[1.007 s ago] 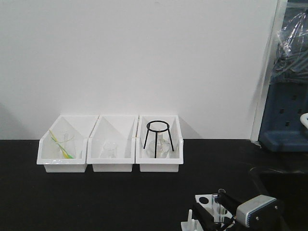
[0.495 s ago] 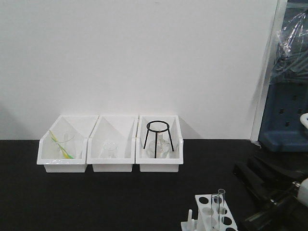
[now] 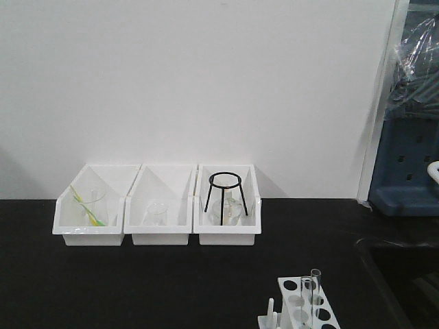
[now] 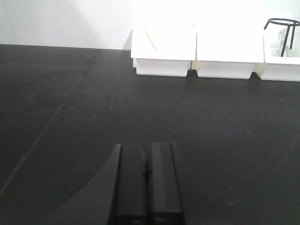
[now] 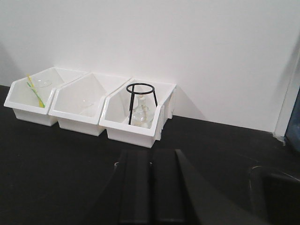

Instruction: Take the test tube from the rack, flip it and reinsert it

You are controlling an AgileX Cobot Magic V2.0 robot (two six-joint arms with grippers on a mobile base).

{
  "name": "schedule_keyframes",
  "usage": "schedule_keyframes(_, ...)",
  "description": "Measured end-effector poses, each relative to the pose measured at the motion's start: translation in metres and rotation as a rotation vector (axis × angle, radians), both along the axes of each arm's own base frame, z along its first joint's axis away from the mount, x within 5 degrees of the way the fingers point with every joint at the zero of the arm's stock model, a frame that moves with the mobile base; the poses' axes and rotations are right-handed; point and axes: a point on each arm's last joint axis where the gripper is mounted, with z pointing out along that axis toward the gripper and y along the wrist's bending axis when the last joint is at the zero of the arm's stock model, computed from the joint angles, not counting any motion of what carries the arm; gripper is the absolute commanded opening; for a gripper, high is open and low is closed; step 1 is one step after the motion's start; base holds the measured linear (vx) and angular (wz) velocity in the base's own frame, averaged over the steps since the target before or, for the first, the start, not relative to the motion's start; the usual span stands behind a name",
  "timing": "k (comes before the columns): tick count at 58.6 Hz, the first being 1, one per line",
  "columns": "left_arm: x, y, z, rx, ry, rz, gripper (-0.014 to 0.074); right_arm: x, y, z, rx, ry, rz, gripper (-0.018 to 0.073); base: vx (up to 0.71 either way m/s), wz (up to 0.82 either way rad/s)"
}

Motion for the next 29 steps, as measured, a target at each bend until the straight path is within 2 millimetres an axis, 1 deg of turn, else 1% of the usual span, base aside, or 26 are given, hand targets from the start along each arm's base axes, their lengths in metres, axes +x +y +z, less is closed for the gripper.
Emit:
schedule_keyframes(20,0.000,0.000,0.000,0.000,0.000,0.000,-0.0006,-0.003,-0.002,0.000,-0.001,0.005,-0.005,-0.0012,0.00,0.00)
schedule_keyframes(25,0.000,0.000,0.000,0.000,0.000,0.000,-0.0006,-0.011,-0.005,-0.002,0.010,-0.001,-0.018,-0.0012,0.00,0.00)
schedule_keyframes(29,0.000,0.000,0.000,0.000,0.000,0.000,-0.0006,-0.020,-0.012,-0.008,0.032,-0.024,-0.056,-0.0012,0.00,0.00)
